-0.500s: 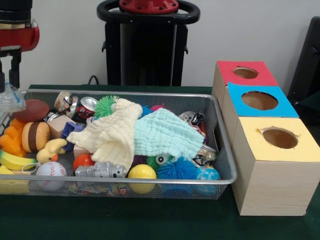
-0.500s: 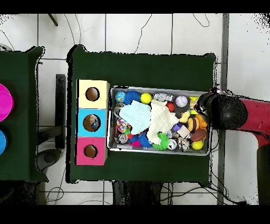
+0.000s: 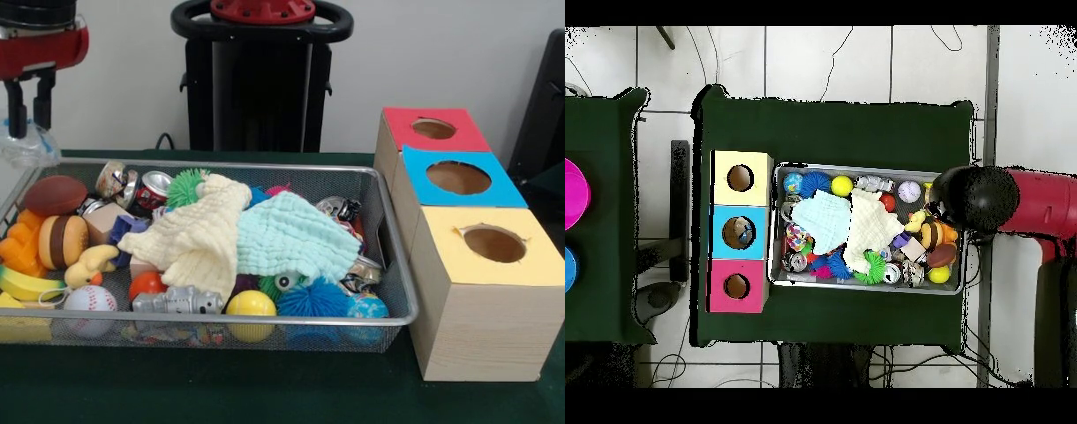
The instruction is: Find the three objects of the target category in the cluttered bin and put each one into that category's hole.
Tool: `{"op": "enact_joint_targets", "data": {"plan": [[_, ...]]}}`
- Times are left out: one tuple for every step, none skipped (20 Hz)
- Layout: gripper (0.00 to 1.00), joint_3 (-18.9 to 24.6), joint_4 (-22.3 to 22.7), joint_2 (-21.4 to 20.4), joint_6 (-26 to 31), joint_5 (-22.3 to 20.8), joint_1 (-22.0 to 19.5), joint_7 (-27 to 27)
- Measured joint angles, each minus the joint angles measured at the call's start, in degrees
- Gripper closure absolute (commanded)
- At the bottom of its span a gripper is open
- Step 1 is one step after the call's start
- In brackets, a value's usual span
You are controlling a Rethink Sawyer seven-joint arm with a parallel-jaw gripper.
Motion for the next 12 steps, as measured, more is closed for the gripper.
{"op": "enact_joint_targets", "data": {"plan": [[1.00,-0.21,-0.09,-0.32,0.89,0.02,0.64,0.00],[1.00,-0.30,-0.10,-0.47,1.18,0.05,0.93,0.00],[1.00,-0.39,-0.12,-0.61,1.47,0.07,1.23,0.00],[1.00,-0.49,-0.11,-0.81,1.69,0.13,1.59,0.00],[1.00,-0.55,-0.11,-1.09,1.72,0.33,2.00,0.00],[1.00,-0.61,-0.11,-1.38,1.76,0.53,2.40,0.00],[1.00,-0.64,-0.10,-1.70,1.76,0.95,2.71,0.01],[1.00,-0.69,-0.10,-2.05,1.76,1.45,2.95,0.01],[1.00,-0.70,-0.09,-2.24,1.76,1.73,3.05,0.01],[1.00,-0.75,-0.08,-2.59,1.76,2.22,3.18,0.01],[1.00,-0.80,-0.07,-2.88,1.76,2.69,3.27,0.01],[1.00,-0.92,0.00,-3.40,1.76,3.63,3.39,0.01]]}}
